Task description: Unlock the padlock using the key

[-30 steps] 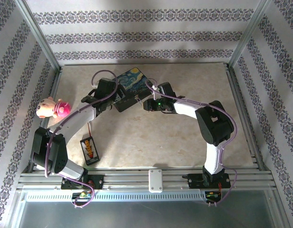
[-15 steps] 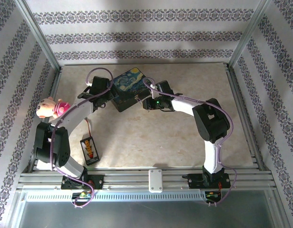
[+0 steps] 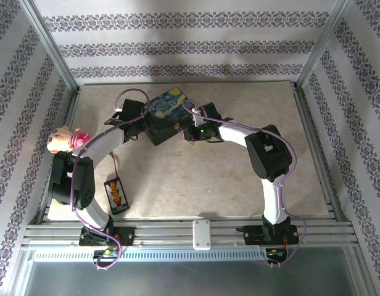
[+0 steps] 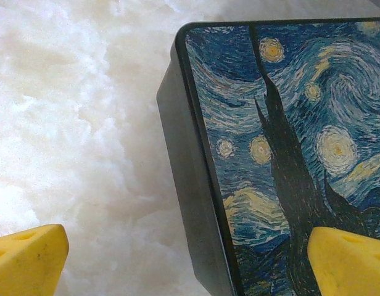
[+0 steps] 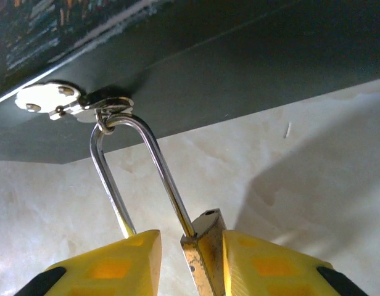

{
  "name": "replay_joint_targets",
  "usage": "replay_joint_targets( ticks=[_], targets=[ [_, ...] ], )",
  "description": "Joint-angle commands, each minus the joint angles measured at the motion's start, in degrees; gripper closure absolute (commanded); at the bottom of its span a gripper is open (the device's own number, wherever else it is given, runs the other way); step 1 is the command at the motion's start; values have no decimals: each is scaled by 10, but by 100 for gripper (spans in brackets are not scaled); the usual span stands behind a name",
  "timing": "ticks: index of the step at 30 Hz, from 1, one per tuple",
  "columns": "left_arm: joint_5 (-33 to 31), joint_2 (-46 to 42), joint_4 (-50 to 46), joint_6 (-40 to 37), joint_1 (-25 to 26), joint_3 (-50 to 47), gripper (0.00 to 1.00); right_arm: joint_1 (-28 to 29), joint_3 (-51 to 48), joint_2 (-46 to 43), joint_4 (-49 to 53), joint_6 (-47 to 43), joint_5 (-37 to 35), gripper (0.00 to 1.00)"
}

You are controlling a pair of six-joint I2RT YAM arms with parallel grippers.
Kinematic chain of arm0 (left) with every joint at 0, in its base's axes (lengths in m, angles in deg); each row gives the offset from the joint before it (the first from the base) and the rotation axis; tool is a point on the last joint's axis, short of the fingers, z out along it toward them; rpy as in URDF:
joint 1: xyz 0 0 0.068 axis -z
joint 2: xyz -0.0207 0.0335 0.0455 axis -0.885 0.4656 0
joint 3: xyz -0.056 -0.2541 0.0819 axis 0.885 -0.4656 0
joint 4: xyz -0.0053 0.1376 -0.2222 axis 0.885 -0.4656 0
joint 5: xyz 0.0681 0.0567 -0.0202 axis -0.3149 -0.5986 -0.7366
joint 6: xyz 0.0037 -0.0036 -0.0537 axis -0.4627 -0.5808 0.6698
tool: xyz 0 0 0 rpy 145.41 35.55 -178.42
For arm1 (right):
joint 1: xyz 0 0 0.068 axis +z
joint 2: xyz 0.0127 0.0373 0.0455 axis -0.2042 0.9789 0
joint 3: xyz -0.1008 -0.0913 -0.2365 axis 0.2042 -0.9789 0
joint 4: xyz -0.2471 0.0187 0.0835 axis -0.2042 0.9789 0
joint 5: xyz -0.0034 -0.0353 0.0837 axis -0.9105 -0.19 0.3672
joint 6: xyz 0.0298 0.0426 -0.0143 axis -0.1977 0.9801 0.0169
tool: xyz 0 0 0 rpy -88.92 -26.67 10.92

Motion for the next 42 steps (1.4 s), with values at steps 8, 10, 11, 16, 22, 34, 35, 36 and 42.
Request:
replay_joint_targets(
  ticks=[8, 10, 11, 16, 22, 34, 35, 36, 42],
  targets=[
    [-16, 18, -5, -13, -8, 28, 1, 8, 18, 19, 30, -19, -20, 77],
    [-17, 19, -5, -13, -8, 28, 1, 8, 18, 18, 29, -19, -21, 84],
    [-17, 19, -5, -13, -8, 28, 1, 7, 18, 19, 28, -19, -20, 87],
    [-19, 24, -7, -16, -8, 28, 1, 3, 10, 11, 15, -1, -9, 100],
    [-27, 26, -8, -22, -8, 26, 1, -19, -42, -22, -76, 86, 71, 100],
    [-16, 40, -5, -27, -8, 24, 1, -20, -83, -57, -133, 139, 108, 100],
    [-13, 40, -4, -28, -8, 23, 1, -21, -87, -60, -143, 147, 114, 100],
    [-9, 41, -2, -29, -8, 21, 1, -22, -94, -63, -155, 157, 123, 100],
    [0, 46, 0, -30, -8, 19, 1, -28, -131, -66, -266, 235, 182, 100]
  ],
)
